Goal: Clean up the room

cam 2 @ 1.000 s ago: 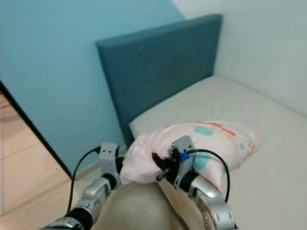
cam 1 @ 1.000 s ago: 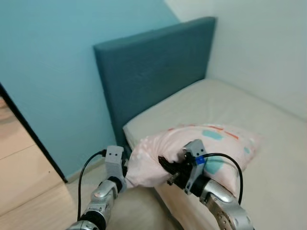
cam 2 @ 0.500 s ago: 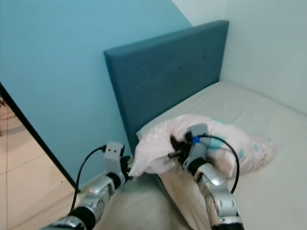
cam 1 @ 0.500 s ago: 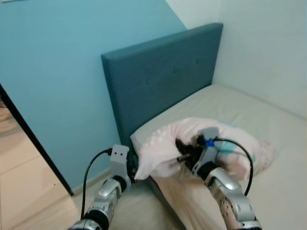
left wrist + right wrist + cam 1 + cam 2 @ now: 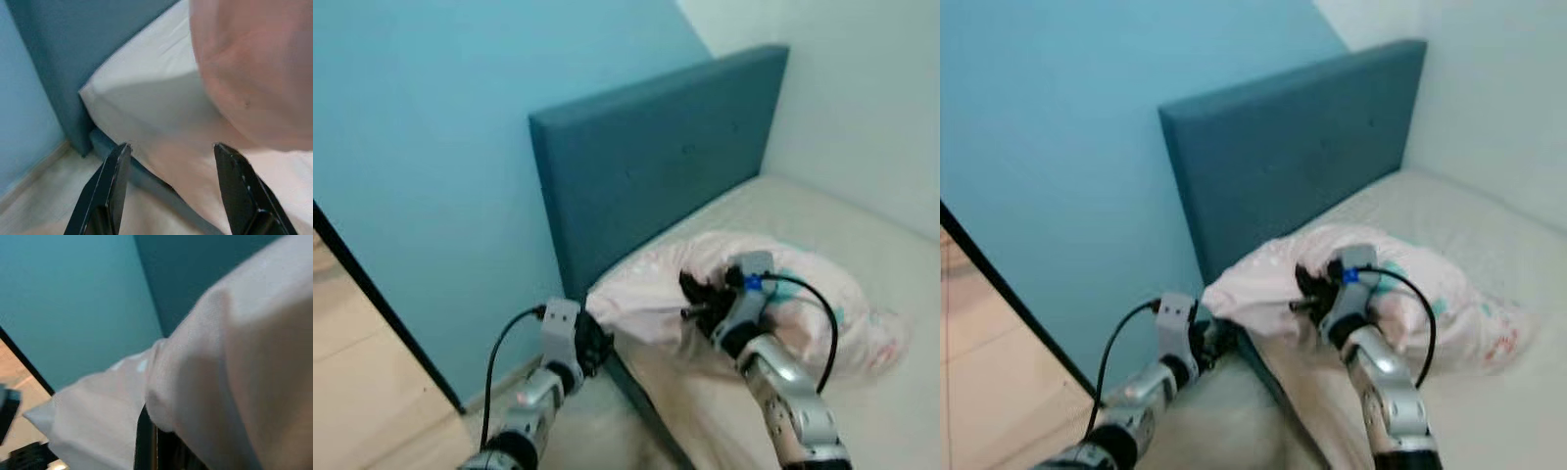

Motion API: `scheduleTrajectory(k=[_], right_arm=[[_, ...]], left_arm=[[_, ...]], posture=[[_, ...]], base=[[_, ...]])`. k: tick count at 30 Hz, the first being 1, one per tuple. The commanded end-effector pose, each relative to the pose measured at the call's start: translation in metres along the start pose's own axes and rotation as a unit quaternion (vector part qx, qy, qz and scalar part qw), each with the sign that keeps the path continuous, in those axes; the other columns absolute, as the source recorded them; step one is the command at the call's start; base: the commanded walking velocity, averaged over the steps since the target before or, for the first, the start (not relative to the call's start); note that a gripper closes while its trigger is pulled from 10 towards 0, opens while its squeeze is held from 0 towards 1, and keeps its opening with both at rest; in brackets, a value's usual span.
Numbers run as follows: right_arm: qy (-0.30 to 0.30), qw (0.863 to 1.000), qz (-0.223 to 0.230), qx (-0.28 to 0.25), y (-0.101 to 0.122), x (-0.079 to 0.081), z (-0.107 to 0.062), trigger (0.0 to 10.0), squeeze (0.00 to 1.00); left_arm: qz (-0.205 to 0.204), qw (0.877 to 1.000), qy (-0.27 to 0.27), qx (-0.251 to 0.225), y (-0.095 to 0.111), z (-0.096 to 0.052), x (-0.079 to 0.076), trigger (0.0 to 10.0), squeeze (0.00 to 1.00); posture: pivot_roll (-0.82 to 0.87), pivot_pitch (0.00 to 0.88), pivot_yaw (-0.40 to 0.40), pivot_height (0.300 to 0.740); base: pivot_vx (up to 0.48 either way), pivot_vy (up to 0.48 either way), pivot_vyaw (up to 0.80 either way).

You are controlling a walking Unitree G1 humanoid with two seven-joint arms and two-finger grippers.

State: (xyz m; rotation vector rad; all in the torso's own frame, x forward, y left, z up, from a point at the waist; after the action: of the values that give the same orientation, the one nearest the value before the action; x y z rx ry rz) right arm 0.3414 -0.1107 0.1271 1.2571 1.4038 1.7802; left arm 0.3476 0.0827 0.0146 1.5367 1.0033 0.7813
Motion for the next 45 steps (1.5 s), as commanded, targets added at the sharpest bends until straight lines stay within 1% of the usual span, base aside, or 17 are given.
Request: scheduleTrajectory(k=[1, 16, 24, 28, 34, 45], right_arm=[[-0.010, 1.000, -0.004, -0.005, 0.0069, -0.0071, -0.0010, 10.0, 0.00], [0.001, 1.000, -0.004, -0.006, 0.0089, -0.0024, 0.0003, 10.0, 0.00], [0.006, 1.000, -0.002, 0.000, 0.0066, -0.0016, -0.0019, 10.0, 0.00], [0.011, 1.000, -0.004, 0.007, 0.0033, 0.0003, -0.0029, 10.0, 0.00], [0.015, 1.000, -0.002, 0.010, 0.0016, 0.0022, -0.0032, 10.0, 0.00], [0.014, 1.000, 0.000, 0.009, 0.0027, 0.0005, -0.0047, 10.0, 0.00]], left_arm=[[0.004, 1.000, -0.004, 0.004, -0.0027, -0.0010, -0.0020, 10.0, 0.00], [0.004, 1.000, -0.003, 0.009, -0.0067, -0.0034, -0.0016, 10.0, 0.00], [0.002, 1.000, -0.002, 0.012, -0.0083, -0.0040, -0.0013, 10.0, 0.00], [-0.005, 1.000, 0.004, 0.014, -0.0098, -0.0050, 0.0012, 10.0, 0.00], [-0.005, 1.000, 0.006, 0.015, -0.0108, -0.0062, 0.0027, 10.0, 0.00], [-0.002, 1.000, 0.007, 0.018, -0.0118, -0.0069, 0.0038, 10.0, 0.00]], posture=[[-0.12, 0.027, 0.045, 0.740], [-0.12, 0.032, 0.043, 0.740], [-0.12, 0.036, 0.045, 0.740], [-0.12, 0.036, 0.045, 0.740], [-0.12, 0.037, 0.045, 0.740], [-0.12, 0.035, 0.047, 0.740]], base=[[0.356, 0.000, 0.00], [0.355, 0.000, 0.00], [0.353, 0.000, 0.00], [0.286, 0.294, 0.00], [0.279, 0.269, 0.00], [0.277, 0.276, 0.00]])
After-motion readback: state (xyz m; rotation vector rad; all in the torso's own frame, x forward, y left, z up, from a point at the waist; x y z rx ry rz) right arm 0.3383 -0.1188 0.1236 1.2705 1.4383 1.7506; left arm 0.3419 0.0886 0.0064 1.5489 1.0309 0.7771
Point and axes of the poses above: a point about 5 cm out from each wrist's last joint towards the gripper, its own z axis pointing out of the wrist towards the gripper, its own y axis along the axis of the wrist's last joint, x = y × z, the point moved 5 cm from there along z, pointing out of the wrist towards the gripper, and after that the axes turned 9 degrees about z, right-handed, at the moved point
